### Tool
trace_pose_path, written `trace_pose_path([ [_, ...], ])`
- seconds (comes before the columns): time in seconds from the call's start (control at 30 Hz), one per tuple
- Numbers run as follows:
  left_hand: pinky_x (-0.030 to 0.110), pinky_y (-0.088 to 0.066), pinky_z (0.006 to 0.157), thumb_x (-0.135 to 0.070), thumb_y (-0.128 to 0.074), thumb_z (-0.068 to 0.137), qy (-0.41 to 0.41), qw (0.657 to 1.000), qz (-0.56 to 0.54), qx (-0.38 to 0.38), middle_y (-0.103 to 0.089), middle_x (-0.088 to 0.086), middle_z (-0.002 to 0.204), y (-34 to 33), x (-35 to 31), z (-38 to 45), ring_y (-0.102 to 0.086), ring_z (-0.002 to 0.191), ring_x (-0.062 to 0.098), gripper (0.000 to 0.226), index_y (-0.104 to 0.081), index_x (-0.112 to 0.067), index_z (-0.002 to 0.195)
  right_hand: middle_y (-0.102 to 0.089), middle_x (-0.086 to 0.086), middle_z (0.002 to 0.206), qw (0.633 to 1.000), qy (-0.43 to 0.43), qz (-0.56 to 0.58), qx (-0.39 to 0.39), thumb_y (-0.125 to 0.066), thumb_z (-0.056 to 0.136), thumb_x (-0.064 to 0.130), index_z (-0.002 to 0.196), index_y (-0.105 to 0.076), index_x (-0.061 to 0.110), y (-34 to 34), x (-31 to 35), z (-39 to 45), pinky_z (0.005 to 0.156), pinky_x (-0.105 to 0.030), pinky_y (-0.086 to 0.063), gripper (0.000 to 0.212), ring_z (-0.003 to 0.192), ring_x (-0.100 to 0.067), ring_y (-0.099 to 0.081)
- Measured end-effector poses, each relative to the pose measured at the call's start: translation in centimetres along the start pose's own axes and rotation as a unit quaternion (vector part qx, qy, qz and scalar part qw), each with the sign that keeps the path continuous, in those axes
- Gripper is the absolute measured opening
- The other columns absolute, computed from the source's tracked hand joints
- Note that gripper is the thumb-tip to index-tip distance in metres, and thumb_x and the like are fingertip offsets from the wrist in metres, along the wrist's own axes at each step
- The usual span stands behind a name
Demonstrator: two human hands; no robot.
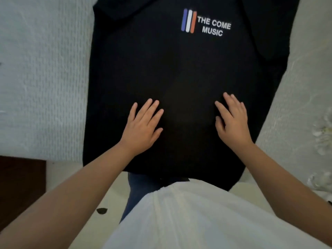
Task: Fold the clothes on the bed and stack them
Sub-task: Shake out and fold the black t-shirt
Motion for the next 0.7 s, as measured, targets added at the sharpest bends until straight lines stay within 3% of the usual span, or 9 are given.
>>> trace_pose_path([
  [0.23, 0.064, -0.039, 0.085, -0.031, -0.082, 0.063, -0.066, 0.996, 0.047, 0.040, -0.058, 0.022, 0.122, -3.0, -6.1, -5.7, -0.056, 0.112, 0.038, 0.062, -0.063, 0.000, 0.113, -0.034, -0.035, 0.137, 0.976, -0.208, 0.028, -0.054, -0.058, 0.086, 0.013, 0.128, -0.042, -0.013, -1.7, -5.8, -13.6, 0.105, -0.053, -0.027, 0.052, 0.127, -0.049, -0.034],
  [0.43, 0.063, -0.042, 0.084, -0.045, -0.082, 0.057, -0.073, 0.993, 0.089, 0.036, -0.059, 0.022, 0.120, -4.8, -8.0, -9.3, -0.057, 0.110, 0.037, 0.075, -0.063, 0.002, 0.112, -0.047, -0.027, 0.119, 0.953, -0.265, 0.095, -0.108, -0.059, 0.086, 0.012, 0.137, -0.035, 0.001, -3.8, -3.1, -17.9, 0.094, -0.041, -0.032, 0.058, 0.109, -0.038, -0.045],
  [0.5, 0.061, -0.043, 0.083, -0.046, -0.084, 0.051, -0.067, 0.991, 0.109, 0.039, -0.059, 0.021, 0.120, -5.3, -8.3, -10.1, -0.058, 0.110, 0.036, 0.081, -0.062, 0.001, 0.113, -0.045, -0.022, 0.120, 0.938, -0.290, 0.146, -0.121, -0.055, 0.088, 0.010, 0.142, -0.029, 0.009, -4.3, -2.7, -18.2, 0.093, -0.031, -0.034, 0.060, 0.105, -0.029, -0.046],
  [0.53, 0.060, -0.043, 0.084, -0.043, -0.087, 0.047, -0.060, 0.990, 0.120, 0.037, -0.059, 0.020, 0.121, -5.5, -8.4, -10.4, -0.058, 0.110, 0.036, 0.083, -0.062, 0.001, 0.113, -0.045, -0.020, 0.122, 0.930, -0.296, 0.180, -0.121, -0.054, 0.089, 0.007, 0.143, -0.026, 0.012, -4.5, -2.7, -18.3, 0.091, -0.020, -0.032, 0.061, 0.102, -0.023, -0.045],
  [0.6, 0.060, -0.043, 0.084, -0.035, -0.090, 0.042, -0.042, 0.990, 0.129, 0.030, -0.060, 0.019, 0.121, -5.8, -8.6, -10.6, -0.058, 0.110, 0.035, 0.085, -0.062, 0.000, 0.114, -0.045, -0.018, 0.127, 0.925, -0.284, 0.223, -0.120, -0.051, 0.089, 0.001, 0.144, -0.025, 0.013, -4.5, -3.0, -18.5, 0.082, -0.002, -0.021, 0.062, 0.101, -0.014, -0.041],
  [0.7, 0.060, -0.044, 0.083, -0.030, -0.092, 0.038, -0.015, 0.991, 0.129, 0.018, -0.062, 0.018, 0.118, -6.1, -8.8, -10.3, -0.060, 0.108, 0.035, 0.085, -0.063, -0.001, 0.113, -0.046, -0.020, 0.122, 0.936, -0.241, 0.209, -0.145, -0.051, 0.088, -0.003, 0.140, -0.034, 0.010, -2.3, -4.2, -18.9, 0.080, 0.002, -0.018, 0.057, 0.098, -0.012, -0.040],
])
Point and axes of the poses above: each hand's wrist, its own z-axis towards the middle knuckle, its own y-axis out of the back of the hand, x = y × z, the point moved 7 cm from there along z, towards the middle knuckle
